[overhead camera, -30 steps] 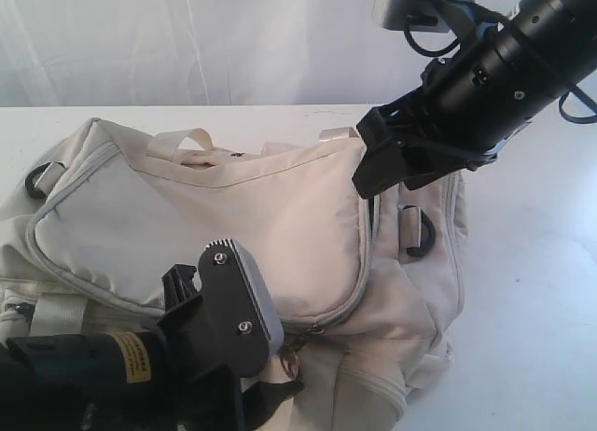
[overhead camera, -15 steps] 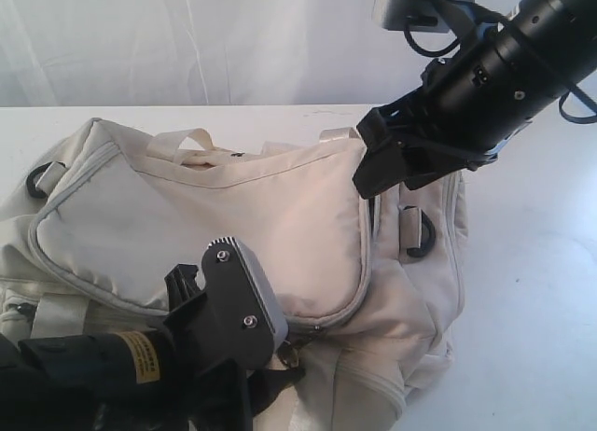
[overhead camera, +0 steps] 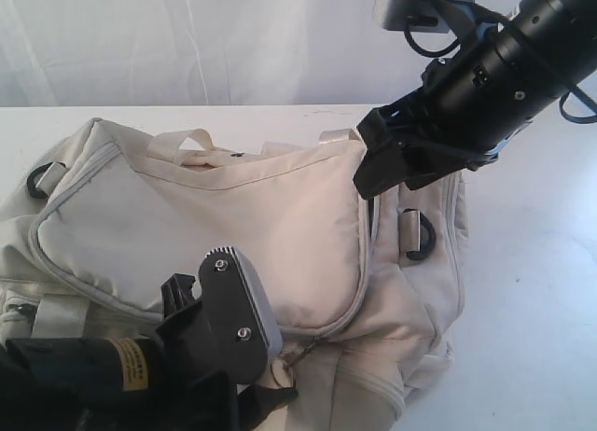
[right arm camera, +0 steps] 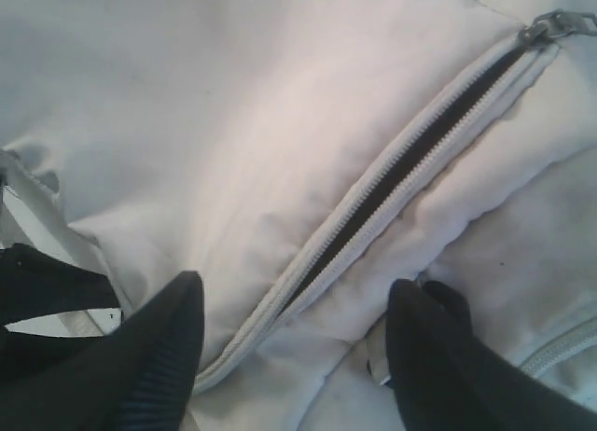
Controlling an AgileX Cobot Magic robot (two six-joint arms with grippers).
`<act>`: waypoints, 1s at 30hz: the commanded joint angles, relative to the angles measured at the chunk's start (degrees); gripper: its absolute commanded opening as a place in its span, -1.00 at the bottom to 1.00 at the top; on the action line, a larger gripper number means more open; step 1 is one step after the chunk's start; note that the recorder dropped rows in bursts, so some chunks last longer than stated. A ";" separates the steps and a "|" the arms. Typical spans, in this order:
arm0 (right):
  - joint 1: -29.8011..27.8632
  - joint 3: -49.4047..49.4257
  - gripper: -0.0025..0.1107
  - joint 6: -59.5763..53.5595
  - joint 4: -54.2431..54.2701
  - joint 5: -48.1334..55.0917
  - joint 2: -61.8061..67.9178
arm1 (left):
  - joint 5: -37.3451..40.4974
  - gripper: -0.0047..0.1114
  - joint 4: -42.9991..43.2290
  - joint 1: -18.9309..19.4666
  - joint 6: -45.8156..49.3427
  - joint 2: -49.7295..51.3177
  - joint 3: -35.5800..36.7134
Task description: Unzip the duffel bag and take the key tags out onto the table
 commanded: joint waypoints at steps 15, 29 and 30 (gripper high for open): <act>3.16 -1.13 0.24 1.04 7.67 7.07 -2.29 | 12.29 -0.92 -0.21 3.64 3.11 -10.61 -0.13; 5.57 3.72 0.24 4.58 1.70 7.07 -1.52 | 13.30 -0.91 -0.21 4.01 4.09 -10.50 -0.13; 5.57 3.87 0.24 4.73 1.70 7.07 -1.52 | 13.04 -0.87 -0.21 4.01 4.54 -10.50 -0.13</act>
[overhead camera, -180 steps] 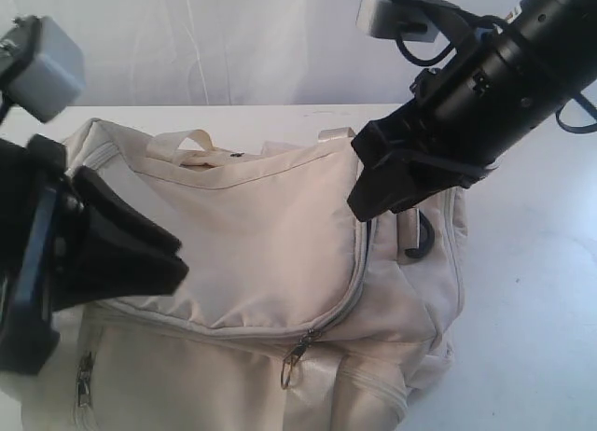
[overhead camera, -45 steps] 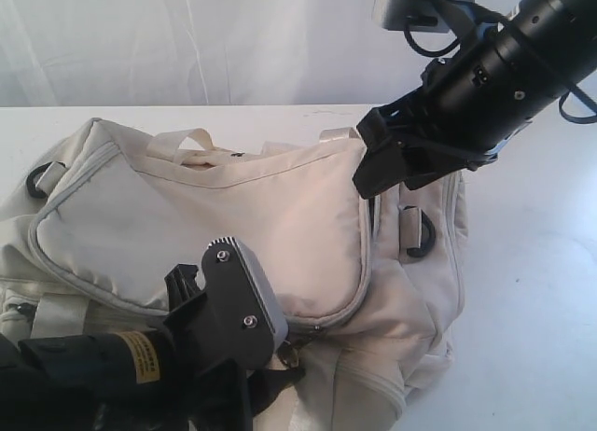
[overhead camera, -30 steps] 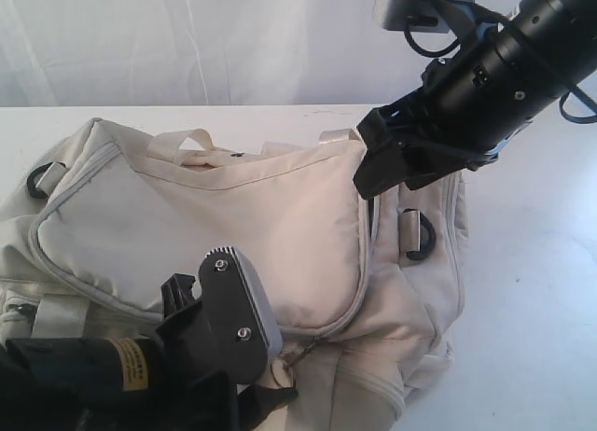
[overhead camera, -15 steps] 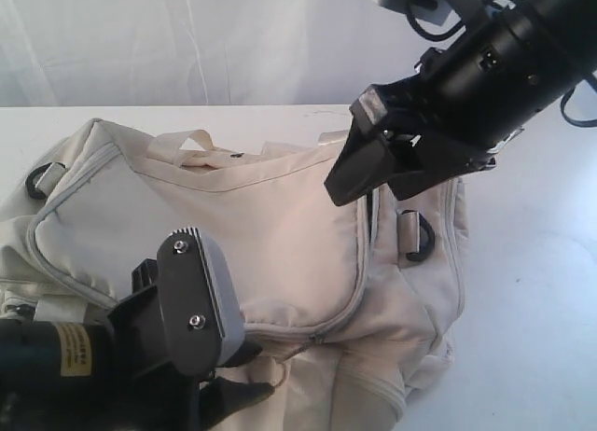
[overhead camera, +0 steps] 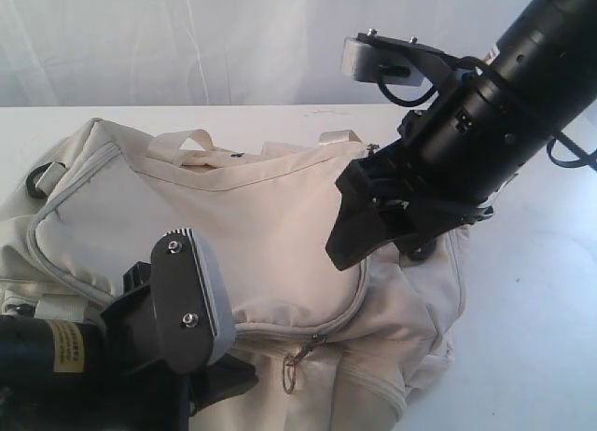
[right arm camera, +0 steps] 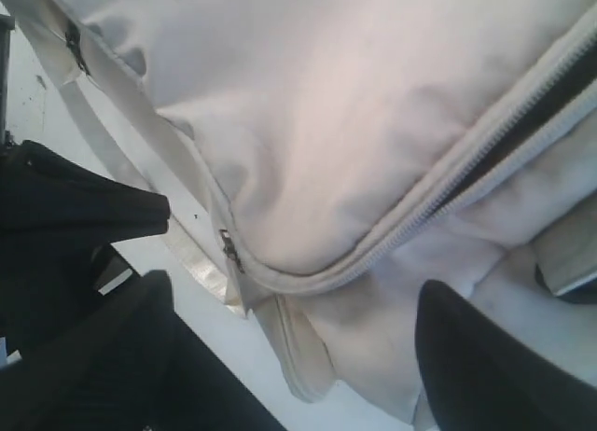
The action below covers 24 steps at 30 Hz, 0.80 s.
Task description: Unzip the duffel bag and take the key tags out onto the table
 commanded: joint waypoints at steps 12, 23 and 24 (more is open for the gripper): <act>0.23 2.88 0.24 1.68 1.43 -2.84 4.81 | -4.08 0.13 -0.21 0.18 -2.90 3.66 -0.13; 0.23 2.88 0.24 1.68 6.00 -6.57 9.99 | -3.67 0.12 -0.21 -2.72 -8.87 4.75 -0.13; 0.23 2.88 0.22 1.68 6.00 -6.57 10.27 | -3.97 0.12 -0.21 -3.32 -8.87 4.75 -0.13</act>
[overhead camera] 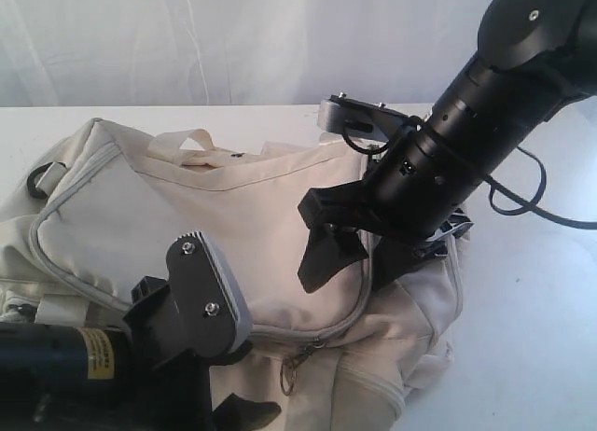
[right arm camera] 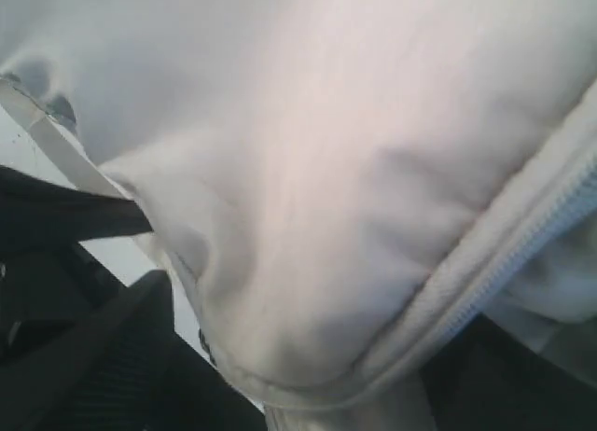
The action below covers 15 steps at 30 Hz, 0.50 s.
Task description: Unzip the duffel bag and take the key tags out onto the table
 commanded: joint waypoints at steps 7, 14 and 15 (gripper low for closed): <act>0.03 0.29 -0.28 0.05 1.13 -0.77 1.16 | -2.61 0.12 -0.21 -3.52 -1.51 0.53 -0.13; 0.03 0.29 -0.81 0.05 1.13 -1.77 1.04 | -7.36 0.07 -0.21 -3.52 -1.51 4.80 -0.13; 0.03 0.29 -0.84 0.05 1.13 -1.77 1.04 | -7.77 0.07 -0.21 -3.52 -1.51 5.14 -0.13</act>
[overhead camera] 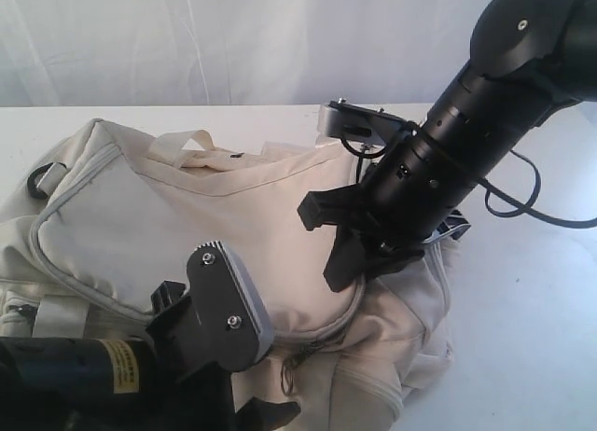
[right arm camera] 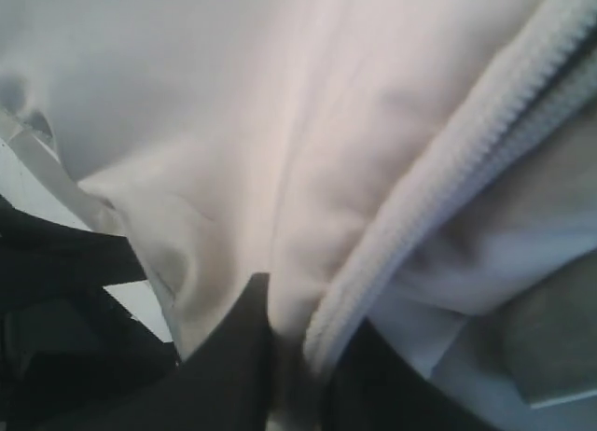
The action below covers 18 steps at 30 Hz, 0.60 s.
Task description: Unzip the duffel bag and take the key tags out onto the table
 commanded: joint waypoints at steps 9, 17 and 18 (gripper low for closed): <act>0.03 0.29 -0.90 0.05 1.22 -0.73 -0.22 | -6.83 -0.04 -0.18 -0.42 -0.94 2.89 -0.13; 0.03 0.29 -0.90 -0.11 1.22 -0.73 -0.22 | -4.97 -0.92 -0.18 -0.42 -0.94 2.89 -0.13; 0.03 0.29 -0.90 -0.12 1.05 -0.73 -0.22 | -4.85 -0.92 -0.07 -0.42 -0.69 2.89 -0.13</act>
